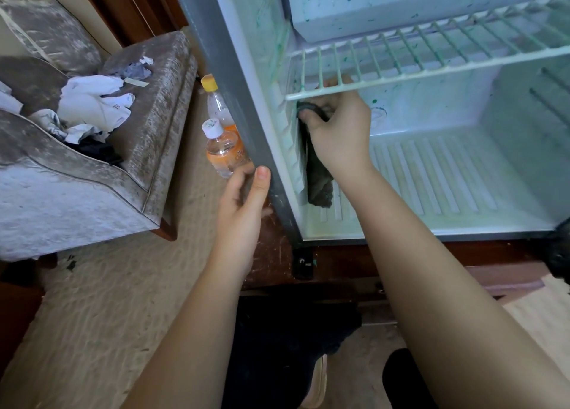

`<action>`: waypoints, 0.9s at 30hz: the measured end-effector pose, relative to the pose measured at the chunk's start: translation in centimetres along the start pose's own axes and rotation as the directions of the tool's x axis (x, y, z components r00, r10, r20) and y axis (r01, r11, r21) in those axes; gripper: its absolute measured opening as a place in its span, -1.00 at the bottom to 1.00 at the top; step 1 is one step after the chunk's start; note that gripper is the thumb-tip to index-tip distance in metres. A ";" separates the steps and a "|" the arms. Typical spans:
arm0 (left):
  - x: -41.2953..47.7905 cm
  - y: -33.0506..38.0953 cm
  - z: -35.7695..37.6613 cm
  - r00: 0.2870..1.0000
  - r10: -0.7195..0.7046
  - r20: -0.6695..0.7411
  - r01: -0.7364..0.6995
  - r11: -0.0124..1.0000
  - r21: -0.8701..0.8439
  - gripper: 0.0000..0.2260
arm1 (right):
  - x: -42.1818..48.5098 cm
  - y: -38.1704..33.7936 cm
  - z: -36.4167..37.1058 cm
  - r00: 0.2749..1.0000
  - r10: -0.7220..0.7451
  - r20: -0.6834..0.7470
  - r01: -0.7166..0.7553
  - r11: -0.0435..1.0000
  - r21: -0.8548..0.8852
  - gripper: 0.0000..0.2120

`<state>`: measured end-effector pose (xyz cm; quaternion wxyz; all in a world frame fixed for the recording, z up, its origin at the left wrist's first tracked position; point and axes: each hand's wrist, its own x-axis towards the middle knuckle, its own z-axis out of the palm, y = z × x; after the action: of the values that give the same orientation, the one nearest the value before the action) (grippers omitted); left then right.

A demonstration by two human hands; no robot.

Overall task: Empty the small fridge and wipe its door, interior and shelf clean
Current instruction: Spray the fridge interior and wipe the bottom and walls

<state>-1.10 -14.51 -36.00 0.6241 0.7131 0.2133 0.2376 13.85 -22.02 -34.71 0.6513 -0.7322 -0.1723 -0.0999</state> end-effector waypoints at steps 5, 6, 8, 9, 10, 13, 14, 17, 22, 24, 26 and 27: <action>-0.4 0.6 0.4 1.000 -0.012 -0.013 0.012 1.000 -0.014 -0.56 | -2.4 -0.7 -1.8 0.989 -0.116 0.091 0.114 0.993 0.026 -0.71; -0.5 0.7 0.4 1.000 -0.016 -0.014 0.016 1.000 -0.016 -0.56 | -2.8 -1.0 -2.3 0.982 -0.139 0.125 0.137 0.990 0.027 -0.69; -0.7 0.9 0.5 0.999 -0.027 -0.019 0.026 0.999 -0.019 -0.55 | -3.4 -1.4 -3.1 0.968 -0.163 0.193 0.160 0.987 0.029 -0.65; -0.8 0.9 0.5 0.999 -0.030 -0.025 0.030 0.999 -0.019 -0.56 | -3.6 -1.5 -3.4 0.961 -0.164 0.224 0.160 0.986 0.035 -0.63; -0.8 0.9 0.6 0.999 -0.031 -0.030 0.031 0.999 -0.017 -0.59 | -3.6 -1.6 -3.8 0.954 -0.154 0.255 0.147 0.988 0.046 -0.62; -0.7 0.9 0.6 0.998 -0.040 -0.039 0.040 0.999 -0.013 -0.74 | -3.0 -1.6 -4.0 0.953 -0.105 0.283 0.094 0.994 0.051 -0.64; -0.6 0.9 0.6 0.999 -0.038 -0.034 0.038 0.999 -0.008 -0.75 | -2.7 -1.6 -3.7 0.960 -0.091 0.263 0.082 0.996 0.042 -0.65; -0.5 0.7 0.4 1.000 -0.017 -0.016 0.018 1.000 0.017 -0.68 | -1.1 -1.2 -2.3 0.984 -0.041 0.174 0.044 0.999 -0.014 -0.76; -0.1 0.3 0.0 1.000 0.021 0.004 -0.021 0.999 0.037 -0.70 | 0.8 0.1 0.1 0.999 0.024 -0.030 -0.024 1.000 0.014 -0.67; 0.0 0.1 -0.1 1.000 0.024 0.012 -0.025 0.999 0.042 -0.73 | 1.0 0.4 1.2 0.993 0.052 -0.106 -0.043 0.996 0.082 -0.76; 0.2 -0.1 -0.2 0.999 0.029 0.025 -0.031 0.998 0.050 -0.73 | 1.2 1.0 2.1 0.986 0.070 -0.151 -0.054 0.993 0.103 -0.87; 0.4 -0.2 -0.3 0.999 0.031 0.029 -0.033 0.998 0.052 -0.71 | 1.4 1.1 2.2 0.984 0.073 -0.163 -0.055 0.992 0.113 -0.87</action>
<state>-1.02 -14.01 -36.18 0.6042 0.7359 0.1992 0.2318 15.35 -19.75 -35.52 0.7048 -0.6903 -0.0989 -0.1304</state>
